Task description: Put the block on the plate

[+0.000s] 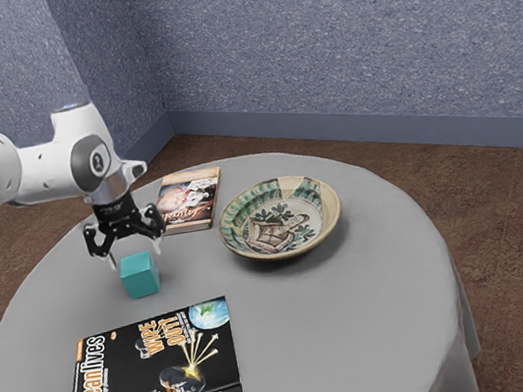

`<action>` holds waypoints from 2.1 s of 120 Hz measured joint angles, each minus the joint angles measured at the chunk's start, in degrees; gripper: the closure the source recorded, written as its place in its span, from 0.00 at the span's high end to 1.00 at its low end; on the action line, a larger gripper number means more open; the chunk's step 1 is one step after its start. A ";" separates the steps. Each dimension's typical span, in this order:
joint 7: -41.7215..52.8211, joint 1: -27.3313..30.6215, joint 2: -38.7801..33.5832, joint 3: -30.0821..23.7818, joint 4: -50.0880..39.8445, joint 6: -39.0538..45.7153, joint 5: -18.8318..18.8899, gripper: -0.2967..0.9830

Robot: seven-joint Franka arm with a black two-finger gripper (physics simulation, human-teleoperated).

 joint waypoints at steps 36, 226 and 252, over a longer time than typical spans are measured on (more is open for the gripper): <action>-0.31 0.50 1.44 0.00 -0.16 0.56 -0.05 0.77; -1.15 -1.71 -2.78 -0.19 -0.01 0.27 1.77 0.53; -1.73 -3.90 -4.34 -0.19 0.41 -0.93 3.83 0.53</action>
